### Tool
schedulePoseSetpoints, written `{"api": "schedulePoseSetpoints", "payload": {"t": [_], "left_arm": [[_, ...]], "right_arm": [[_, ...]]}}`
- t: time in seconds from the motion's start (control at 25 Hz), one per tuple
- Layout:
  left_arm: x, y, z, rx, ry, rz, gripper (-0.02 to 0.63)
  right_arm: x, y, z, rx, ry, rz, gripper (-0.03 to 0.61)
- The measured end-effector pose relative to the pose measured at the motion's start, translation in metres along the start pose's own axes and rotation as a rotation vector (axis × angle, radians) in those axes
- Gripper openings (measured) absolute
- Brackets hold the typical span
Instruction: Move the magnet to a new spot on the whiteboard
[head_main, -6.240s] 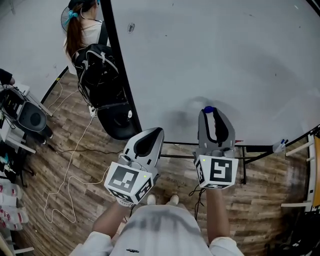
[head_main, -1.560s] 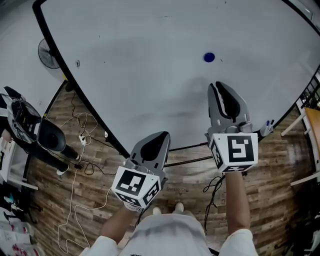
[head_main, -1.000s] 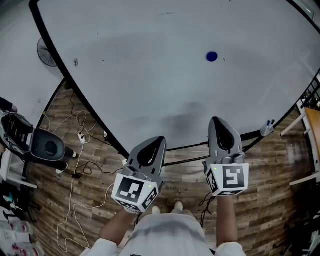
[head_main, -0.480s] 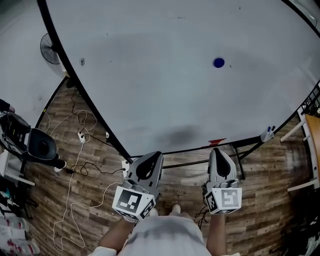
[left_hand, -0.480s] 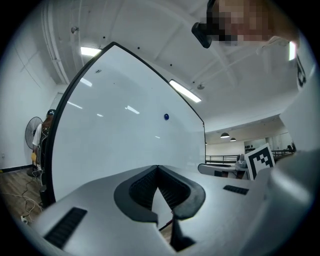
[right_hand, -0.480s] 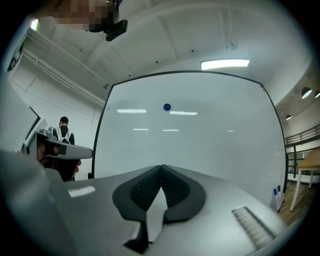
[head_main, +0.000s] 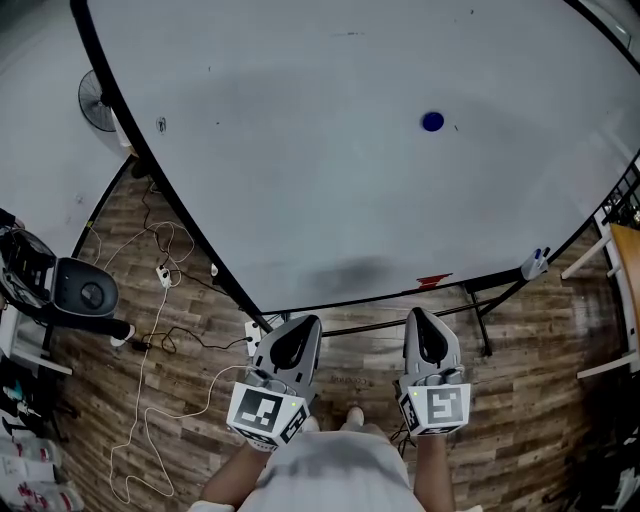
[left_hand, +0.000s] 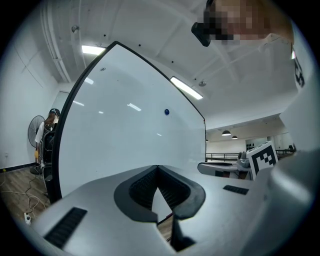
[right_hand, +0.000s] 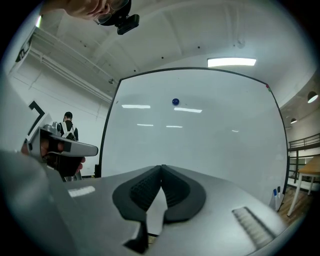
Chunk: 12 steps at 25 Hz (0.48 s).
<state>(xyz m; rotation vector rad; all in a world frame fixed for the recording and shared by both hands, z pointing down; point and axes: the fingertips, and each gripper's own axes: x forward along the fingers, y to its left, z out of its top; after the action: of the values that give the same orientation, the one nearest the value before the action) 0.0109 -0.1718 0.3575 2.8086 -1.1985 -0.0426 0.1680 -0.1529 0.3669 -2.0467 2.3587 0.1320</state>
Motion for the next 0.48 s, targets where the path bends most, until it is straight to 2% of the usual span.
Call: {"api": "schedulePoseSetpoints", "payload": {"t": [0.48], "left_arm": [[-0.0097,-0.0016,-0.0076,-0.03,0.012,0.004,0.006]], "right_arm": [[-0.009,0.0101,-0.0095,0.001,0.015,0.023,-0.003]]}}
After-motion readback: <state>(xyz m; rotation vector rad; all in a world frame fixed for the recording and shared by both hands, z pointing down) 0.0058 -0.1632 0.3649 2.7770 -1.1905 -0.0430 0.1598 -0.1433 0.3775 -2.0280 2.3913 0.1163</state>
